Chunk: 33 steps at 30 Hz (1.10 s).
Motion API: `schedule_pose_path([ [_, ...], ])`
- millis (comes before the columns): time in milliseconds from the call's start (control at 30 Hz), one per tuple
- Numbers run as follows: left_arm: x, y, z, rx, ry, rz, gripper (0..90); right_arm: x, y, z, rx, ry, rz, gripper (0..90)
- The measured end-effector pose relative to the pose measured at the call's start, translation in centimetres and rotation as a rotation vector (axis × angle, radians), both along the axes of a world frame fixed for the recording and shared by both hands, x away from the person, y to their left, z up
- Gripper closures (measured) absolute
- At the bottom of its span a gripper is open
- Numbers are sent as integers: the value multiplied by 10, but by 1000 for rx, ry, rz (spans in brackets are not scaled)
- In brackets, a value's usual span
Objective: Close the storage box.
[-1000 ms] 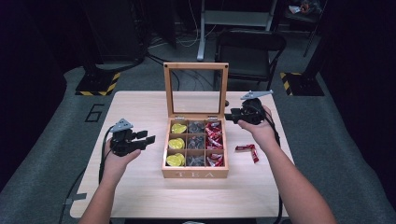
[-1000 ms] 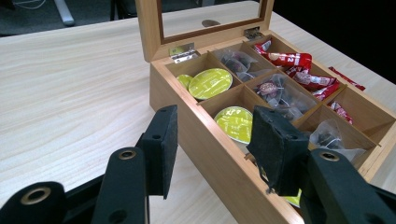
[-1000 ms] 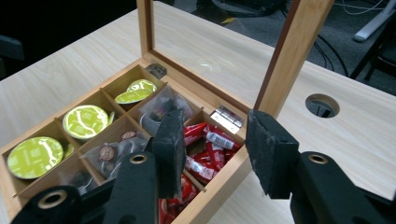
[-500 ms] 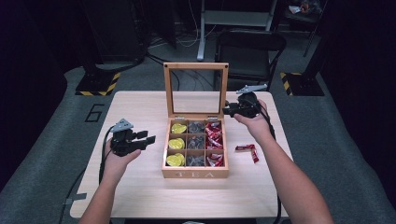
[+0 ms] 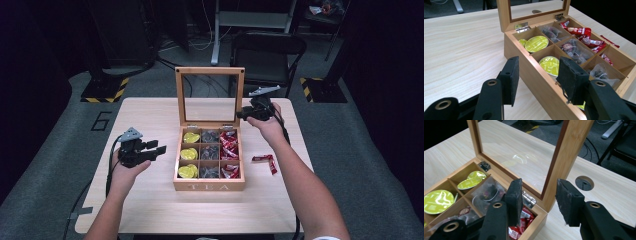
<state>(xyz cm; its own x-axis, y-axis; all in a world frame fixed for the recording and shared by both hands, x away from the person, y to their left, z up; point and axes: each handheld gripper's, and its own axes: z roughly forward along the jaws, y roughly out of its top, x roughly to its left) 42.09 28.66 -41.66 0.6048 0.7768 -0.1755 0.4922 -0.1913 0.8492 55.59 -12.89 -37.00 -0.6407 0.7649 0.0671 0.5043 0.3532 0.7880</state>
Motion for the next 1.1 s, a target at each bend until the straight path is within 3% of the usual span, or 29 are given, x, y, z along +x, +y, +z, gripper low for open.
schedule_pose_path([
  [733,-1,-1,-1,-2,3,5,516,26,2,-23,-12,27,-51,530],
  [1100,-1,0,-2,1,1,5,516,33,7,-31,-15,17,-66,528],
])
